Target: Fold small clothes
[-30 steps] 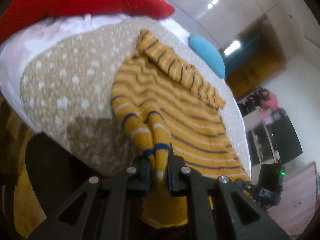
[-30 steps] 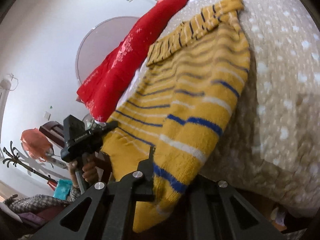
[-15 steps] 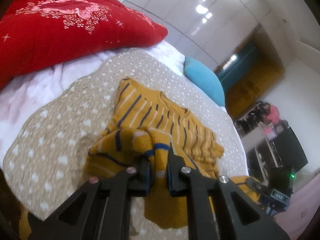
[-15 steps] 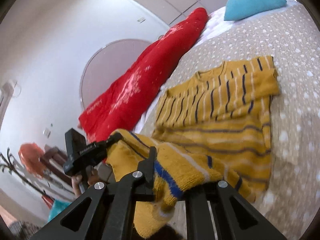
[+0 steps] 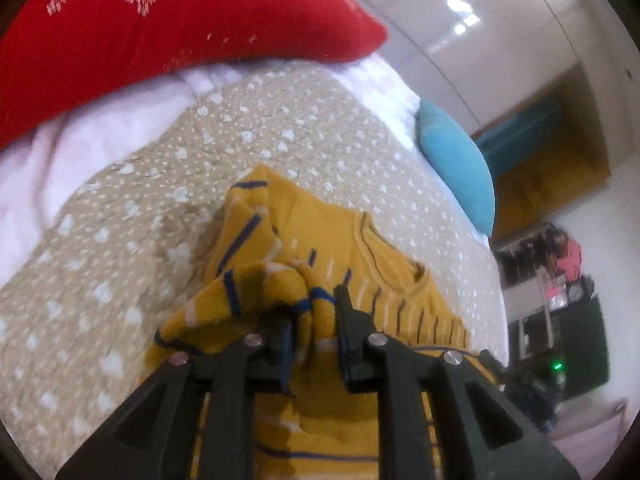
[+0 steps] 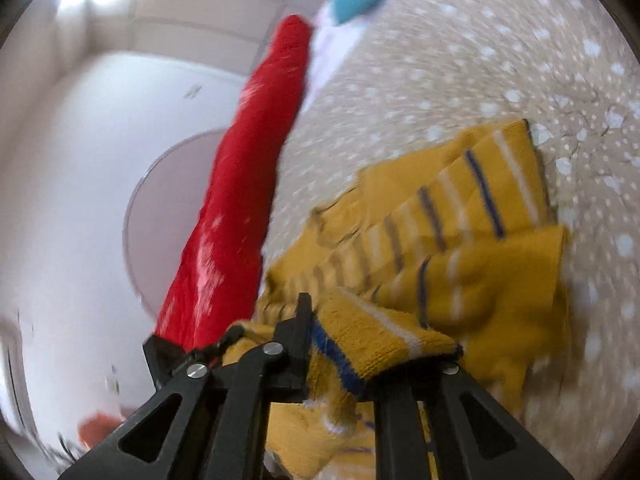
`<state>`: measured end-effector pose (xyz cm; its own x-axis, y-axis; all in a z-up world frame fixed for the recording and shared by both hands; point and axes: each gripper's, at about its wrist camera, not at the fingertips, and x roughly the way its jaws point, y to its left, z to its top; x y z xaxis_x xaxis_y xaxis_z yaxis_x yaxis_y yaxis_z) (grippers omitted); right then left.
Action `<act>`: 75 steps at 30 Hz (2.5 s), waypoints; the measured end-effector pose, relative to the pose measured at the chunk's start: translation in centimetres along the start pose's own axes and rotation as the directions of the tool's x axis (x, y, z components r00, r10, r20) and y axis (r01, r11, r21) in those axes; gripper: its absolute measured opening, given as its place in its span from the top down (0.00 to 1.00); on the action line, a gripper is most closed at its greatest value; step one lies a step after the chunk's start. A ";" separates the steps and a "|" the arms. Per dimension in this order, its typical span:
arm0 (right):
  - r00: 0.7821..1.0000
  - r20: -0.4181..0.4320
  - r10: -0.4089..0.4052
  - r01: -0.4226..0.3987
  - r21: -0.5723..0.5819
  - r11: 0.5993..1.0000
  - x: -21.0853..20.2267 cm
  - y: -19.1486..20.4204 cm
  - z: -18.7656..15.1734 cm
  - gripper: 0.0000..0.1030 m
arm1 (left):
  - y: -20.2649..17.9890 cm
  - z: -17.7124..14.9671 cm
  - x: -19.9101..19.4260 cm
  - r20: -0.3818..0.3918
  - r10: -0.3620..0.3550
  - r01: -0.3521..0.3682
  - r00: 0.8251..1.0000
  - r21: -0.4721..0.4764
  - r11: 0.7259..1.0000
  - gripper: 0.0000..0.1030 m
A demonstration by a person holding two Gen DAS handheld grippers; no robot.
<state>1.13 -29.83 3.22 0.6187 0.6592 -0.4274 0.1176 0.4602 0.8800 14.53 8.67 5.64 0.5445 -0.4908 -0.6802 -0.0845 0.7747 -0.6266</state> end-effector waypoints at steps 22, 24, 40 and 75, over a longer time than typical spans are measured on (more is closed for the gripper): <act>0.979 0.135 0.151 -0.175 0.192 0.966 -2.0 -2.9 6.1 0.25 | -0.2 2.5 -2.9 0.052 -0.028 0.026 0.998 0.038 0.999 0.30; 0.984 0.145 0.102 -0.120 0.120 0.986 -2.5 -1.0 5.4 0.25 | -2.6 1.1 -2.8 0.029 -0.024 0.019 0.999 0.149 0.989 0.30; 0.890 0.054 -0.453 0.436 -0.395 0.809 7.2 3.1 6.3 0.30 | -1.9 3.9 6.5 0.059 0.387 -0.384 0.920 0.320 0.866 0.29; 0.941 0.067 -0.331 0.337 -0.245 0.909 -11.0 -3.4 -7.9 0.30 | 1.0 -13.8 -11.1 0.083 0.228 -0.241 0.970 0.230 0.943 0.18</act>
<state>-12.24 -33.98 3.31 0.5955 0.4287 -0.6794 0.1252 0.7858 0.6057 -3.12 9.41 7.36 0.5780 -0.2669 -0.7711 -0.0192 0.9403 -0.3399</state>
